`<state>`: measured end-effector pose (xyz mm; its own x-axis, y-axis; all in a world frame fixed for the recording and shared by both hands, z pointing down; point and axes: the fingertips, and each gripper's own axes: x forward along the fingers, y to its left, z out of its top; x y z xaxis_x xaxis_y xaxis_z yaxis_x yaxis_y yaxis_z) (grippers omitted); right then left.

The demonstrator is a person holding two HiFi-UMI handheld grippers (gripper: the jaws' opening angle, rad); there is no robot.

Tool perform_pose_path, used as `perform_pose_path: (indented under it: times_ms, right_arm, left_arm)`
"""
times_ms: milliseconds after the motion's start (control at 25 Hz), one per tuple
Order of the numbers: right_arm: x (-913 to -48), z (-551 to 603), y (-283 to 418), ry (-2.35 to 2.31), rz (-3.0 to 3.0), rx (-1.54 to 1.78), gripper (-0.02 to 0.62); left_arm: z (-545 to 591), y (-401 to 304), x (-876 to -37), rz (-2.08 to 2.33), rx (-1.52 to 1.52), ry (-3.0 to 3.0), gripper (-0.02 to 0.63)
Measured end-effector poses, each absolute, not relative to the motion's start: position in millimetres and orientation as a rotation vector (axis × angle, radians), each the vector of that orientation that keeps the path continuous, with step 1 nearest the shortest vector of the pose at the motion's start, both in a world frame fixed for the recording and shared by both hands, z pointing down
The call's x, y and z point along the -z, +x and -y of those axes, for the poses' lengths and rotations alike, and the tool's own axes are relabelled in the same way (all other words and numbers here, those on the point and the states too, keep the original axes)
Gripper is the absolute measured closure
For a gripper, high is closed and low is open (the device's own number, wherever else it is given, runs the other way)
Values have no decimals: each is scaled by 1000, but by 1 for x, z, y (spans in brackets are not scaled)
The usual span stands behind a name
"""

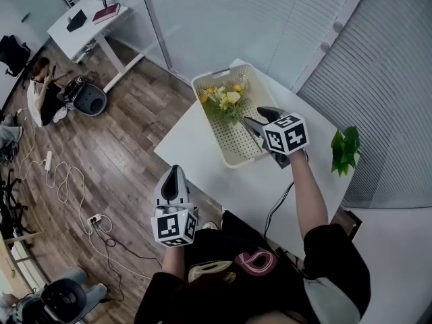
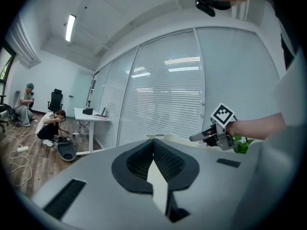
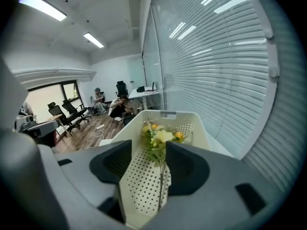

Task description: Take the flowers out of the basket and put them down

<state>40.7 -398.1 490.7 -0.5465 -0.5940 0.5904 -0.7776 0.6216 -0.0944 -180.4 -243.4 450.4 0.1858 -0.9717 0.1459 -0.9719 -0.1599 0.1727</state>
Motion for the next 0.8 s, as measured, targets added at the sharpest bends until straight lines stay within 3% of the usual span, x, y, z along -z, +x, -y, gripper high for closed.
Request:
perform_pose_path:
  times_ms: [800]
  right_arm:
    - [-606,445,21,954,2050,-680,368]
  left_arm:
    - [255,-209,-463,1986,-52,2085,589]
